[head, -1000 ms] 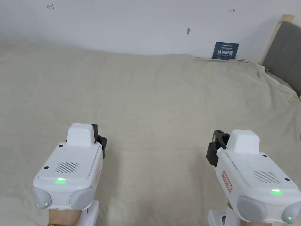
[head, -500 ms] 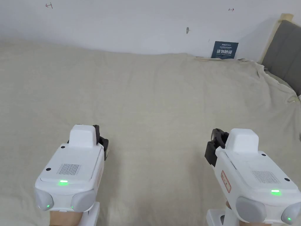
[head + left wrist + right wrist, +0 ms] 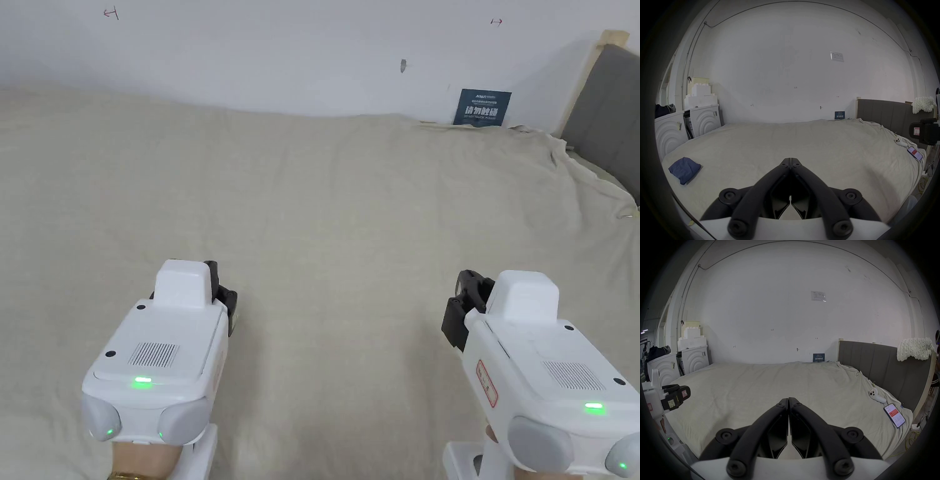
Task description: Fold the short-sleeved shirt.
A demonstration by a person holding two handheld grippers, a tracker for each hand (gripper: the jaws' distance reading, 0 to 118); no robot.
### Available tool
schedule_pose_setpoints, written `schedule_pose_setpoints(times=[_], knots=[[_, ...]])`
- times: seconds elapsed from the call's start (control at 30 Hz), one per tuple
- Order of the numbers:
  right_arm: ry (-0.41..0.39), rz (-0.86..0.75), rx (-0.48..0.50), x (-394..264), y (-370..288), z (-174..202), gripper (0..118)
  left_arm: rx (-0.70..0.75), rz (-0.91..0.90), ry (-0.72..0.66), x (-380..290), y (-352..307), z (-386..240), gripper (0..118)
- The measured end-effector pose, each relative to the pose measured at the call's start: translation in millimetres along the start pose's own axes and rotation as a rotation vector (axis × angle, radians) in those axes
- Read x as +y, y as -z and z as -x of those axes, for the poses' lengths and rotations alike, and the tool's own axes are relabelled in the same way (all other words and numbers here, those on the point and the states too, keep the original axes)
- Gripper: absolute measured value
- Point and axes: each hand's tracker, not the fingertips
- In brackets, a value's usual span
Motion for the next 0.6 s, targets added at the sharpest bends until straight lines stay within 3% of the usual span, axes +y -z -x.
schedule_pose_setpoints(times=[0.6], knots=[[-0.007, -0.016, 0.002, 4.9, -4.1, -0.3, 0, -0.004, -0.009, 0.001, 0.1, -2.9, -4.1, 0]])
